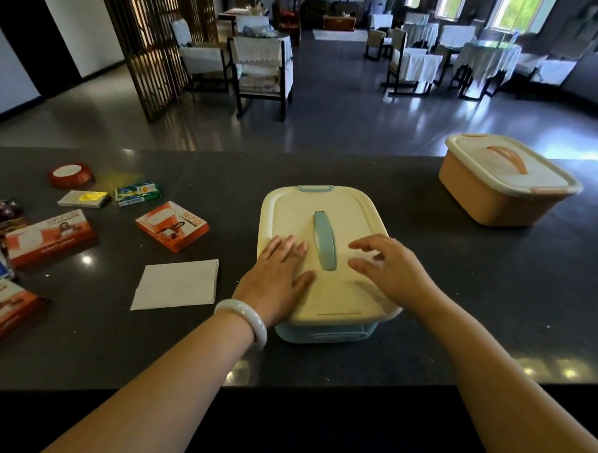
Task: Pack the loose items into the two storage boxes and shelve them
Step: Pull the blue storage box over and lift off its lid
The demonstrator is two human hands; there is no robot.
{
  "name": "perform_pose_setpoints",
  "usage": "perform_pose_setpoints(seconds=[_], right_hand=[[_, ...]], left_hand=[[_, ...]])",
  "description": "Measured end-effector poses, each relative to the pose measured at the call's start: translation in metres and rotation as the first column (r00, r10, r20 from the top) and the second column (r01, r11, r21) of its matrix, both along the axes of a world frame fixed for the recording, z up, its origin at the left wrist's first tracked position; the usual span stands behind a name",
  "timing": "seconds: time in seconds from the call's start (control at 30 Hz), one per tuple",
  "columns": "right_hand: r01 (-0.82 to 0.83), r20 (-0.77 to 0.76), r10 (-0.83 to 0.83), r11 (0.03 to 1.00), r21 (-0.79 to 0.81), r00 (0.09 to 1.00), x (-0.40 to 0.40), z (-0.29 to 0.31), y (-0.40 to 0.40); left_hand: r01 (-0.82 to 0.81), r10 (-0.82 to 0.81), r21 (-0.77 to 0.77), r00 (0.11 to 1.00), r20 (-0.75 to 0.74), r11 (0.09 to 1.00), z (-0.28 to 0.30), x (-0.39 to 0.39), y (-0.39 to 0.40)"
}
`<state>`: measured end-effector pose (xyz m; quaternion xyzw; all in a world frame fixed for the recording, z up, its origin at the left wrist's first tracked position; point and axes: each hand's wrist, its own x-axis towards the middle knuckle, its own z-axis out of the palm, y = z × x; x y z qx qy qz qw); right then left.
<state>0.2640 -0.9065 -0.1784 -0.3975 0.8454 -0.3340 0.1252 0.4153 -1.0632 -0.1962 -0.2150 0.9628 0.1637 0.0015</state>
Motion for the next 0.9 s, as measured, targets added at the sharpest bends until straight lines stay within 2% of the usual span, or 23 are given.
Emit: perform_pose_setpoints(seconds=[0.13,0.27,0.37,0.5,0.67,0.77,0.83,0.9], right_hand=[[-0.095,-0.117,0.116,0.981,0.171,0.986,-0.017,-0.006,-0.021],[-0.136,-0.238,0.199,0.957,0.256,0.951,-0.016,-0.02,-0.024],[-0.129,-0.247,0.199,0.953,0.273,0.948,-0.014,-0.024,-0.024],[-0.116,-0.266,0.192,0.953,0.279,0.945,-0.009,-0.031,-0.023],[-0.073,-0.306,0.133,0.977,0.2,0.943,-0.037,-0.021,-0.047],[-0.048,-0.254,0.076,0.992,0.117,0.964,-0.063,-0.008,-0.08],[-0.063,-0.25,0.106,0.983,0.172,0.963,-0.079,-0.001,-0.106],[-0.079,-0.172,0.123,0.967,0.241,0.977,-0.09,0.002,-0.127]], left_hand=[[0.001,-0.001,0.05,1.0,0.015,0.999,0.003,0.016,0.008],[-0.012,0.016,-0.103,0.999,0.033,0.995,0.008,0.015,0.003],[-0.062,0.062,-0.12,0.998,-0.007,0.991,0.018,-0.009,-0.014],[-0.086,0.098,-0.11,0.99,0.103,0.99,0.019,-0.043,-0.038],[-0.09,0.1,-0.087,0.988,0.114,0.992,-0.007,-0.048,-0.047],[-0.073,0.078,-0.051,0.991,0.11,0.996,-0.013,-0.048,-0.051],[-0.057,0.06,-0.034,0.993,0.098,0.998,-0.016,-0.048,-0.054],[-0.059,0.06,-0.018,0.996,0.073,0.998,-0.017,-0.046,-0.055]])
